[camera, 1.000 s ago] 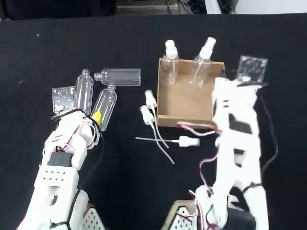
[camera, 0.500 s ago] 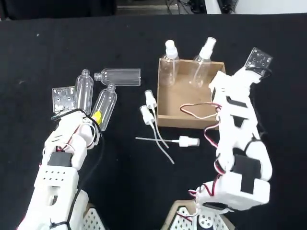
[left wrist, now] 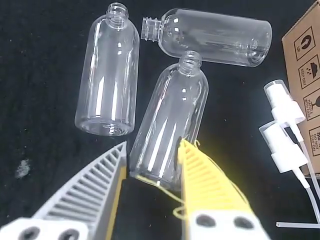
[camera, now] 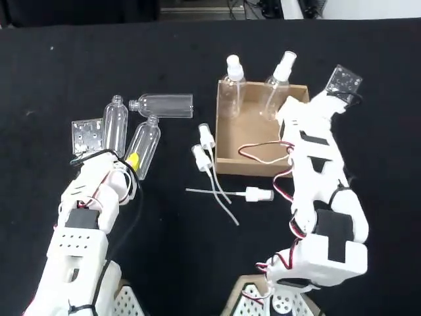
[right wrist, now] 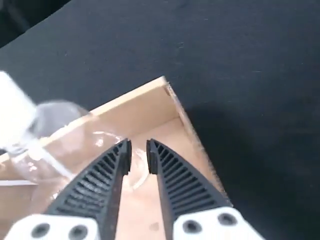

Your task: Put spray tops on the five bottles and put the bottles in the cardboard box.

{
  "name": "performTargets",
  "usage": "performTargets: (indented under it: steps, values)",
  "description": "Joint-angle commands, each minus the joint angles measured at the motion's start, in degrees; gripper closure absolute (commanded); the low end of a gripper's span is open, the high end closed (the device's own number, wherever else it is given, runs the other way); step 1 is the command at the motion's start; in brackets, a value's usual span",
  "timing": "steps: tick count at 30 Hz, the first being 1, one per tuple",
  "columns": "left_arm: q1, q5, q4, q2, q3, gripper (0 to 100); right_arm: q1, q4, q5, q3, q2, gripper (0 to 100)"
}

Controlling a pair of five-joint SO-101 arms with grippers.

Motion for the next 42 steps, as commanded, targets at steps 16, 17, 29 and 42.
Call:
performTargets:
  steps: [16, 17, 29, 42]
  values:
    - [-0.7, 0.2, -1.2, -1.0, -0.3, 84, -4.7, -1.5, -0.2, -1.2, -0.4, 98.3]
    - [-0.7, 0.2, -1.2, -1.0, -0.3, 84, -4.6, -1.4, -0.2, -1.2, -0.4, 98.3]
    - [-0.7, 0.1, -1.2, -1.0, -0.3, 84, -4.4, -1.5, -0.2, 1.0, -0.9, 98.3]
    - [-0.7, 0.1, -1.2, -1.0, -0.3, 84, -1.2, -1.2, -0.2, 1.0, -0.7, 98.4]
